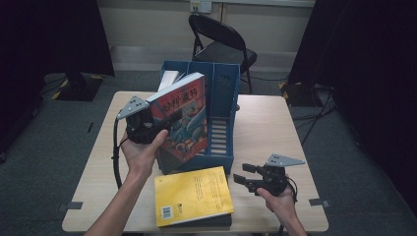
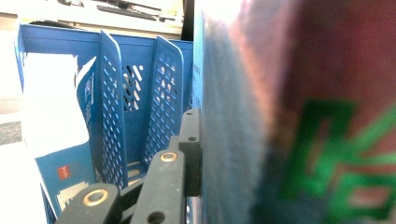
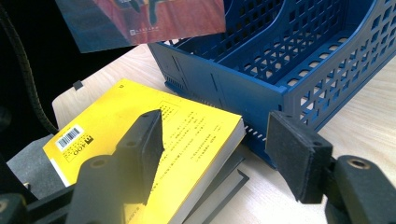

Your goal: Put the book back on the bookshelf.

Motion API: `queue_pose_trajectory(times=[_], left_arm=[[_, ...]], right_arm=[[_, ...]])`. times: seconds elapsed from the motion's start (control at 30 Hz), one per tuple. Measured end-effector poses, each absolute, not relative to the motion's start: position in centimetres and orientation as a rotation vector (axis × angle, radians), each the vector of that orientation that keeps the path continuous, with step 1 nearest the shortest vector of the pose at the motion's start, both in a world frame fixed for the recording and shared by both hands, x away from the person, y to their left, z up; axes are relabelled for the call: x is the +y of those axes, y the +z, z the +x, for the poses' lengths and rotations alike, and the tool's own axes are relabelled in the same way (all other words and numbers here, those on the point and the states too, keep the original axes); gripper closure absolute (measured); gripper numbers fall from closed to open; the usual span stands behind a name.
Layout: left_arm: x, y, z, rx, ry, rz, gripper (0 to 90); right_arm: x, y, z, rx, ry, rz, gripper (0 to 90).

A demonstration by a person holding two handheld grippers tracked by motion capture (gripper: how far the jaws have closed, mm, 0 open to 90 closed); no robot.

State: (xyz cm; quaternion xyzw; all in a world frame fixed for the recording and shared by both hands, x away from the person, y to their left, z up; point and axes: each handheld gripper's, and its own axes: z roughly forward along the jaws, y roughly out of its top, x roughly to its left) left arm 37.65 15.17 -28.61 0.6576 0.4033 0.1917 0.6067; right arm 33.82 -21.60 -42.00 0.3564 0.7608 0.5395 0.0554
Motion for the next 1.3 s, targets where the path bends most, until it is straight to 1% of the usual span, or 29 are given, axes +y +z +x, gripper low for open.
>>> queue_pose_trajectory(times=[0.2,0.5,0.77,0.93,1.07,1.3], left_arm=[[14.9,-28.4,38.8,0.947,0.442,1.512,74.4],[14.6,-28.3,40.3,0.996,0.491,1.488,74.4],[13.6,-29.2,41.8,1.042,0.540,1.486,74.4],[13.1,-29.7,42.5,1.077,0.547,1.475,74.4],[12.3,-30.0,43.0,1.085,0.584,1.491,74.4],[11.4,-30.7,43.6,1.108,0.578,1.479,74.4]], right_arm=[[-21.7,-42.1,33.8,2.309,1.635,1.092,35.4],[-21.6,-42.3,33.9,2.329,1.629,1.084,35.1],[-21.6,-42.3,33.9,2.334,1.627,1.088,34.9],[-21.7,-42.5,33.9,2.338,1.616,1.086,34.9],[-21.7,-42.5,33.9,2.340,1.616,1.089,34.8],[-21.7,-42.6,33.8,2.344,1.611,1.088,34.7]])
